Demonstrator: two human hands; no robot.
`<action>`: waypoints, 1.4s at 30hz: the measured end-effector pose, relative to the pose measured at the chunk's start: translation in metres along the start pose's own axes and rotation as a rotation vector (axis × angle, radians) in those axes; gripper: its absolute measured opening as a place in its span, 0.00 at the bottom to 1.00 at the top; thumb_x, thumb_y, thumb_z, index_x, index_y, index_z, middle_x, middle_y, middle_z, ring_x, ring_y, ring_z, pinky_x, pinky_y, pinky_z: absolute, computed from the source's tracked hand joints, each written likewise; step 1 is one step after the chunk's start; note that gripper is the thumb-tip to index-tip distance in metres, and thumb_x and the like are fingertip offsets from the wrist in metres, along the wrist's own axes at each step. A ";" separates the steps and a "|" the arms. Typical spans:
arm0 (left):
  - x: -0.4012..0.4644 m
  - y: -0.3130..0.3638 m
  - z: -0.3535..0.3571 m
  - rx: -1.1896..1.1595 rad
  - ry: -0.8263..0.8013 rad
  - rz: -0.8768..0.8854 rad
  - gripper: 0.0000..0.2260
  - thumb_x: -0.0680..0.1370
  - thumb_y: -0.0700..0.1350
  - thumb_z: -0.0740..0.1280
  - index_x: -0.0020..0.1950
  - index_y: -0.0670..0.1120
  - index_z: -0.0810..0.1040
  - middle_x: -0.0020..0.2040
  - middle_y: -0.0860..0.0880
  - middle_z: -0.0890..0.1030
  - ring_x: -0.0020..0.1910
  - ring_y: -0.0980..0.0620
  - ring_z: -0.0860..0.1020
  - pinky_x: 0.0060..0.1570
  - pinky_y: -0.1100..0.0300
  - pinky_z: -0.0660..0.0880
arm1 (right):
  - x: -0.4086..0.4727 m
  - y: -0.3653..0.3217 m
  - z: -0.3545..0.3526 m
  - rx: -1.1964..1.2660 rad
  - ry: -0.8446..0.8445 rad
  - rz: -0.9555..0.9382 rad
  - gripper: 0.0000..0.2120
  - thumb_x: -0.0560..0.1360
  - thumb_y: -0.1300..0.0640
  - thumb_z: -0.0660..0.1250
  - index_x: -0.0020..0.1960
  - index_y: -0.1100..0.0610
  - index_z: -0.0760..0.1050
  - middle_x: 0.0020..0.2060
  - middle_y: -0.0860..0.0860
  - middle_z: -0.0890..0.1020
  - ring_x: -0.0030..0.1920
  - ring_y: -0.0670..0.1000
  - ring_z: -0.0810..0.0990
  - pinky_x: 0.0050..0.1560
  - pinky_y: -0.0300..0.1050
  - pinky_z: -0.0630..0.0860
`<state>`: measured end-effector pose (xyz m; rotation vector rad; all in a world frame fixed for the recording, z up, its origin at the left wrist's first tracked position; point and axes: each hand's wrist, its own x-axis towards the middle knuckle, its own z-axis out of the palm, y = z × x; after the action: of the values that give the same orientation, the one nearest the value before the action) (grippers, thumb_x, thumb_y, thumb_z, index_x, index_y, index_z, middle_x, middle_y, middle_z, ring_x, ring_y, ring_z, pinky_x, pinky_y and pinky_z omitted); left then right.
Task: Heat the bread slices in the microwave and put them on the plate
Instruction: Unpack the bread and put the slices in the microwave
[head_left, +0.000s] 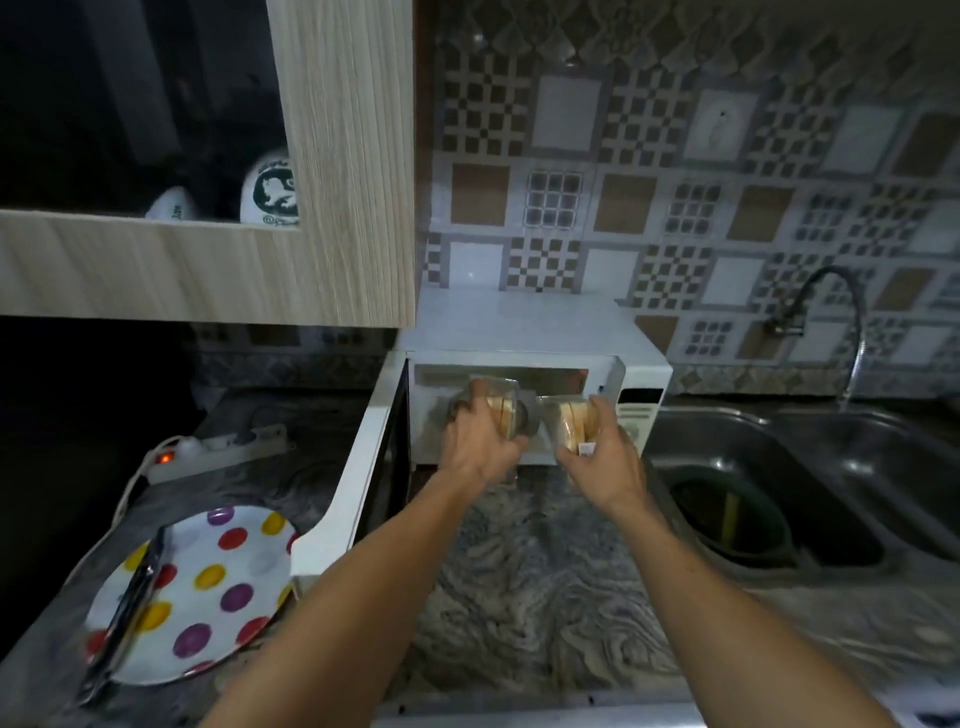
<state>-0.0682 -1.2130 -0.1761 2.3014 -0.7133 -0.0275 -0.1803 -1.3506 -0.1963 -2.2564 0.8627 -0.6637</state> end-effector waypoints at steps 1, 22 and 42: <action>-0.012 -0.005 0.009 -0.015 -0.024 -0.016 0.38 0.70 0.56 0.73 0.71 0.49 0.54 0.59 0.39 0.74 0.56 0.36 0.76 0.51 0.50 0.73 | -0.011 0.012 0.005 0.003 -0.017 0.022 0.40 0.71 0.51 0.76 0.76 0.45 0.58 0.63 0.57 0.78 0.60 0.61 0.78 0.56 0.52 0.77; -0.064 -0.074 0.130 -0.245 -0.202 -0.300 0.35 0.71 0.45 0.76 0.71 0.47 0.58 0.54 0.46 0.81 0.45 0.52 0.78 0.44 0.62 0.72 | -0.048 0.123 0.086 0.141 -0.255 0.173 0.44 0.67 0.59 0.81 0.70 0.35 0.58 0.61 0.55 0.73 0.52 0.59 0.80 0.41 0.60 0.84; -0.112 -0.122 0.109 -0.521 -0.163 -0.529 0.03 0.75 0.45 0.73 0.42 0.48 0.82 0.37 0.55 0.79 0.43 0.53 0.79 0.38 0.65 0.69 | -0.050 0.092 0.076 -0.393 -0.746 -0.509 0.14 0.71 0.41 0.75 0.53 0.46 0.81 0.50 0.46 0.81 0.50 0.49 0.79 0.55 0.44 0.75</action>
<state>-0.1279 -1.1541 -0.3558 1.9242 -0.1241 -0.5801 -0.2020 -1.3409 -0.3230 -2.7923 0.0408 0.1988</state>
